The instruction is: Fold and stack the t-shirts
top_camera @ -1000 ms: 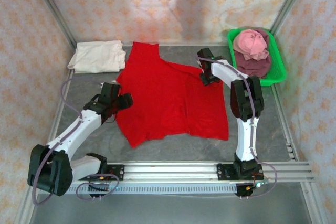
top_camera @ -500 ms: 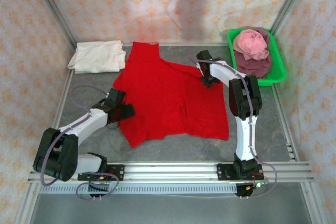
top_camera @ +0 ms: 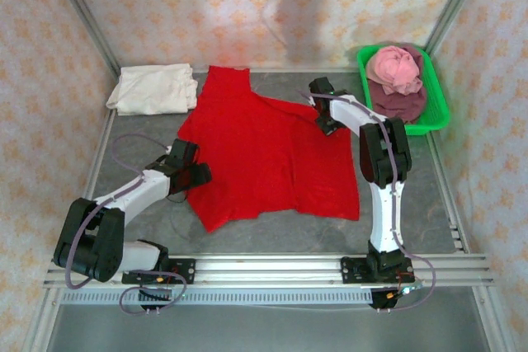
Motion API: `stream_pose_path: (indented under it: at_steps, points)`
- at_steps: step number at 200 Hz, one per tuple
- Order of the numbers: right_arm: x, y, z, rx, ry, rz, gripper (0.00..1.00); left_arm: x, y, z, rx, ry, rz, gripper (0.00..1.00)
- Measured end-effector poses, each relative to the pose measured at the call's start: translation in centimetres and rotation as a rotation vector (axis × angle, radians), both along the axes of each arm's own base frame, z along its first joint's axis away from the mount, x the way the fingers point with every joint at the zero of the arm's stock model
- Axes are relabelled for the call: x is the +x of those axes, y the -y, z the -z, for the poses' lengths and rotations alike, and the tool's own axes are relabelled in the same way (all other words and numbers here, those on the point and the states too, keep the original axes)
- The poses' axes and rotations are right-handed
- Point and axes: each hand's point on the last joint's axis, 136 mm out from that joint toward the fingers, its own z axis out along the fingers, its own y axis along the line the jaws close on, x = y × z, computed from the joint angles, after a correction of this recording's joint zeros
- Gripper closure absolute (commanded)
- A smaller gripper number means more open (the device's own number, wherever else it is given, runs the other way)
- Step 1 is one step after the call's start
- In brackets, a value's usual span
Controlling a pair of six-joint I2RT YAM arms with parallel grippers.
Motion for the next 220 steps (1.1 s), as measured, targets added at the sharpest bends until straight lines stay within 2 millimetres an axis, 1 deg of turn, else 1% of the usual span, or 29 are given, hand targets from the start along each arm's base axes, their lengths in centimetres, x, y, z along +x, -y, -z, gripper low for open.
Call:
stream_pose_path:
  at_steps: [4, 14, 19, 26, 37, 56, 72, 85, 100, 111, 122, 130, 139, 153, 179, 209, 220]
  points:
    - [0.2, 0.0, -0.2, 0.002, 0.006, 0.001, 0.93, 0.0, 0.0, 0.0, 0.000, 0.000, 0.000, 0.30]
    - [0.5, 0.0, -0.5, 0.007, 0.018, 0.005, 0.70, 0.0, 0.0, 0.0, 0.001, 0.000, 0.000, 0.30]
    - [0.4, -0.1, -0.6, 0.009, 0.019, 0.005, 0.63, 0.0, 0.0, 0.0, 0.002, 0.000, -0.001, 0.30]
    - [0.2, -0.1, -0.5, 0.012, 0.014, 0.003, 0.58, 0.0, -0.1, 0.0, 0.004, 0.000, -0.002, 0.30]
    - [-0.6, 0.0, -0.1, 0.012, -0.005, -0.007, 0.54, 0.0, -0.1, 0.0, 0.004, 0.001, -0.002, 0.30]
    - [-2.3, 0.1, 0.9, 0.016, -0.053, -0.018, 0.54, 0.0, -0.1, 0.0, 0.005, -0.002, -0.001, 0.30]
    - [-2.7, 0.2, 1.4, 0.012, -0.069, -0.020, 0.59, 0.1, 0.0, 0.4, 0.008, -0.017, -0.001, 0.30]
    - [-2.7, 0.2, 1.4, 0.010, -0.067, -0.023, 0.66, 0.2, 0.0, 0.6, 0.010, -0.029, -0.001, 0.30]
    - [-2.4, 0.2, 1.3, 0.010, -0.058, -0.022, 0.77, 0.3, 0.0, 0.7, 0.011, -0.033, -0.001, 0.30]
    - [-2.2, 0.3, 1.3, 0.004, -0.047, -0.024, 0.80, 0.4, 0.0, 0.6, 0.011, -0.031, -0.001, 0.30]
    - [-1.9, 0.2, 1.3, 0.001, -0.036, -0.028, 0.86, 0.5, 0.1, 0.6, 0.010, -0.029, -0.001, 0.30]
    - [-1.6, 0.2, 1.3, -0.001, -0.029, -0.030, 0.88, 0.5, 0.1, 0.5, 0.010, -0.028, -0.001, 0.30]
    - [-1.4, 0.3, 1.3, 0.001, -0.021, -0.028, 0.86, 0.5, 0.1, 0.5, 0.010, -0.028, -0.001, 0.30]
    - [-1.2, 0.4, 1.6, -0.003, -0.025, -0.033, 0.75, 0.5, 0.1, 0.5, 0.010, -0.028, -0.001, 0.30]
    - [-1.1, 0.2, 2.0, 0.008, -0.034, -0.038, 0.62, 0.5, 0.0, 0.5, 0.011, -0.028, -0.001, 0.30]
    - [-1.3, -0.2, 2.4, 0.033, -0.048, -0.054, 0.61, 0.5, 0.1, 0.5, 0.010, -0.028, -0.001, 0.30]
    - [-1.4, -0.3, 2.5, 0.036, -0.051, -0.056, 0.65, 0.5, 0.1, 0.5, 0.010, -0.028, -0.001, 0.30]
